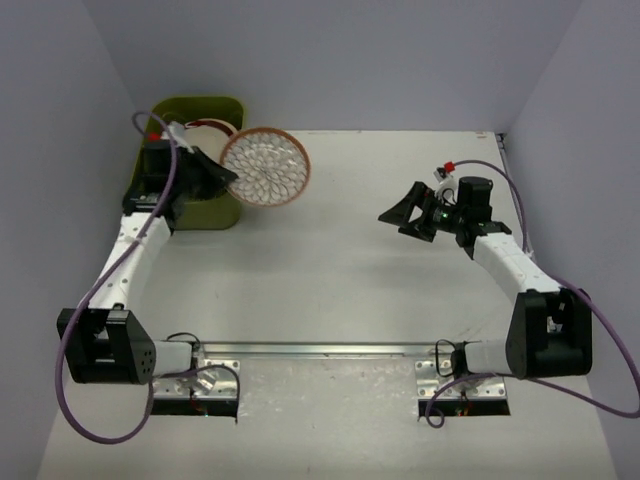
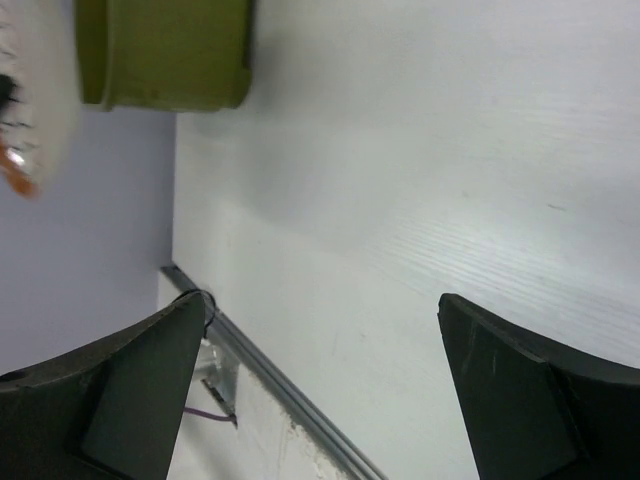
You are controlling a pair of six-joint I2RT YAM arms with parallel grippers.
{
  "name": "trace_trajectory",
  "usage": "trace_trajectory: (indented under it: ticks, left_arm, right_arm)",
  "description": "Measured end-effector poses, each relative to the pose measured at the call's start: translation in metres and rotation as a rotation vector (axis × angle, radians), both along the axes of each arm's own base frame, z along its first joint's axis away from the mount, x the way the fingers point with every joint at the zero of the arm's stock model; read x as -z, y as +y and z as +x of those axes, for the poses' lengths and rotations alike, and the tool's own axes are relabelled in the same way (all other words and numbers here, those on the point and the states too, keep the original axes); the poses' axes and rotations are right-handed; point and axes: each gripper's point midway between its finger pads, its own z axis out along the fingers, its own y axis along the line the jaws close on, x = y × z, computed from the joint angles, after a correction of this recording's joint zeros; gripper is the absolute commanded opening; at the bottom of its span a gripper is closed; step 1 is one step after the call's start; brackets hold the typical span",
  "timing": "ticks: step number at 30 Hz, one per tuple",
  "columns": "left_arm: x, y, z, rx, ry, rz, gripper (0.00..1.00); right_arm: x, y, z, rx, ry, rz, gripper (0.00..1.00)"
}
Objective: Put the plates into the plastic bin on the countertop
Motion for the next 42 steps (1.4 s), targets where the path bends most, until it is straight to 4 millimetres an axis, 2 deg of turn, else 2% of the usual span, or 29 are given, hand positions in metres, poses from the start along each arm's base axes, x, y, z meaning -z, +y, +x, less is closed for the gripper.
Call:
trace_trajectory:
  ticks: [3,5,6,8,11,15,19,25,29,33,36,38,40,41,42]
  left_arm:
    - [-0.04,0.087,0.036,-0.309,-0.092,-0.03,0.0]
    - [-0.057,0.14,0.051,-0.497,-0.145,-0.028,0.0]
    - [-0.06,0.16,0.056,-0.564,-0.153,-0.034,0.0]
    - [-0.058,0.191,0.07,-0.659,-0.143,-0.044,0.0]
    - [-0.04,0.214,0.102,-0.703,-0.084,-0.053,0.0]
    - [-0.005,0.229,0.14,-0.715,0.021,-0.046,0.0]
    - [0.022,0.237,0.157,-0.717,0.114,-0.025,0.0]
    - [0.041,0.238,0.159,-0.714,0.176,-0.015,0.02]
    - [0.048,0.234,0.162,-0.695,0.197,-0.025,0.09]
    - [0.062,0.226,0.171,-0.668,0.212,-0.047,0.35]
    - [0.066,0.22,0.176,-0.649,0.211,-0.072,0.42]
    - [0.063,0.217,0.179,-0.643,0.198,-0.083,0.54]
    - [0.061,0.218,0.181,-0.645,0.186,-0.085,0.71]
    - [0.06,0.218,0.182,-0.647,0.183,-0.084,0.89]
    - [0.06,0.218,0.182,-0.65,0.182,-0.076,0.99]
  right_arm:
    - [0.026,-0.02,-0.008,0.054,0.073,-0.045,0.99]
    - [0.036,-0.021,-0.016,0.051,0.108,-0.061,0.99]
    - [0.039,-0.021,-0.019,0.046,0.114,-0.067,0.99]
    - [0.041,-0.021,-0.024,0.034,0.117,-0.076,0.99]
    - [0.039,-0.021,-0.026,0.025,0.104,-0.083,0.99]
    - [0.038,-0.021,-0.027,0.014,0.098,-0.085,0.99]
    - [0.038,-0.02,-0.028,0.004,0.097,-0.078,0.99]
    - [0.039,-0.018,-0.029,-0.007,0.103,-0.068,0.99]
    - [0.039,-0.017,-0.029,-0.011,0.102,-0.065,0.99]
    - [0.038,-0.016,-0.028,-0.016,0.096,-0.06,0.99]
    - [0.038,-0.016,-0.028,-0.02,0.096,-0.056,0.99]
    - [0.038,-0.016,-0.028,-0.02,0.096,-0.056,0.99]
    - [0.039,-0.016,-0.028,-0.02,0.097,-0.056,0.99]
    - [0.039,-0.016,-0.028,-0.02,0.097,-0.056,0.99]
    - [0.039,-0.016,-0.028,-0.02,0.097,-0.056,0.99]
